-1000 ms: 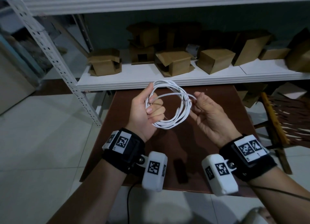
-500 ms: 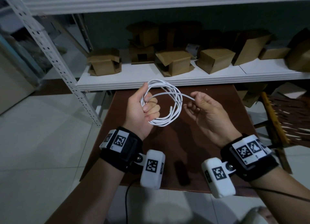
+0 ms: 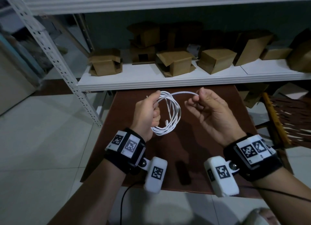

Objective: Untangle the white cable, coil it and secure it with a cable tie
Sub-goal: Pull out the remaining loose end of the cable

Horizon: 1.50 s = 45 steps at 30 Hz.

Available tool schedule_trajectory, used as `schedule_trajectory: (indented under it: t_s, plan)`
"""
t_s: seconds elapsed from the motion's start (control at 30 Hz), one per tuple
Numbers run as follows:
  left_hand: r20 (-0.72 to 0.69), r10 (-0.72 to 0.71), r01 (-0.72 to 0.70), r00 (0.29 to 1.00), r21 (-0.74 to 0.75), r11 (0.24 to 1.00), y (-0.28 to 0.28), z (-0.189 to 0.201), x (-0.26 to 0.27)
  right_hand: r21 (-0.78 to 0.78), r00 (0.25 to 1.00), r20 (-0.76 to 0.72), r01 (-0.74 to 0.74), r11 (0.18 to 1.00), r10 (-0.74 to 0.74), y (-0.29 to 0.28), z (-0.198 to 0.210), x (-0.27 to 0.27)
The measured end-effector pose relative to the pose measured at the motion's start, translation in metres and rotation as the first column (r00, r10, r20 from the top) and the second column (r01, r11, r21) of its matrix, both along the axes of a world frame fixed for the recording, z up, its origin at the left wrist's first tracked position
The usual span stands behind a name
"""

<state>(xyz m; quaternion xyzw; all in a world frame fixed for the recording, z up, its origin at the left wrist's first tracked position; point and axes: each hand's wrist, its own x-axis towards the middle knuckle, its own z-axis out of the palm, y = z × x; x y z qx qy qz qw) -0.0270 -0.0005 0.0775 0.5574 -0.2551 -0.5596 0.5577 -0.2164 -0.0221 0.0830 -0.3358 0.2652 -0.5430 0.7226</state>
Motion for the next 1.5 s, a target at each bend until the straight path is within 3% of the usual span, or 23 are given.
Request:
schedule_trajectory:
  t_s: [0.1, 0.17, 0.3, 0.47, 0.63, 0.77, 0.9, 1.0, 1.13, 1.27, 1.33, 1.5]
  plan:
    - [0.107, -0.042, 0.041, 0.993, 0.009, 0.999, 0.001, -0.002, -0.005, 0.008, 0.997, 0.082, -0.016, 1.0, 0.015, 0.001, 0.007, -0.001]
    - [0.282, -0.045, 0.048, 0.958, -0.007, 0.999, 0.001, -0.007, -0.008, 0.015, 0.992, 0.123, -0.014, 1.0, 0.012, 0.001, 0.011, -0.001]
    - [0.618, -0.006, 0.086, 0.786, -0.099, 0.991, 0.004, -0.01, -0.011, 0.019, 0.989, 0.149, -0.007, 1.0, 0.004, 0.002, 0.012, 0.0]
    - [0.691, -0.064, 0.234, 0.72, -0.155, 0.96, 0.011, -0.004, -0.012, 0.071, 0.986, 0.136, 0.082, 0.994, -0.091, -0.001, 0.011, -0.001]
    - [0.809, -0.076, 0.287, 0.583, -0.117, 0.951, 0.01, -0.007, -0.014, 0.104, 0.982, 0.127, 0.126, 0.987, -0.139, -0.005, 0.012, -0.005]
    - [0.904, -0.016, 0.331, 0.427, -0.14, 0.933, 0.007, -0.01, -0.015, 0.076, 0.983, 0.137, 0.109, 0.991, -0.118, -0.003, 0.012, -0.005]
    - [0.893, -0.035, 0.357, 0.449, -0.143, 0.923, 0.006, -0.016, -0.015, 0.015, 0.986, 0.146, 0.074, 0.997, -0.076, 0.0, 0.012, -0.002]
    - [0.884, -0.083, 0.367, 0.46, -0.103, 0.925, 0.006, -0.02, -0.018, -0.064, 0.997, 0.063, 0.04, 0.997, -0.036, 0.0, 0.01, -0.003]
    - [0.845, -0.137, 0.412, 0.517, -0.106, 0.905, 0.007, -0.021, -0.016, -0.115, 0.976, -0.204, 0.056, 0.992, -0.079, -0.006, 0.0, -0.006]
    - [0.695, -0.305, 0.552, 0.651, -0.157, 0.819, 0.007, -0.022, -0.013, -0.165, 0.857, -0.489, 0.094, 0.982, -0.164, -0.013, -0.012, -0.004]
    - [0.667, -0.382, 0.631, 0.64, -0.172, 0.757, 0.01, -0.019, -0.016, -0.139, 0.807, -0.579, 0.041, 0.989, -0.115, -0.012, -0.015, -0.001]
    - [0.709, -0.48, 0.755, 0.517, -0.115, 0.645, 0.016, -0.024, -0.023, 0.084, 0.735, -0.658, -0.145, 0.986, 0.165, -0.003, -0.019, 0.009]
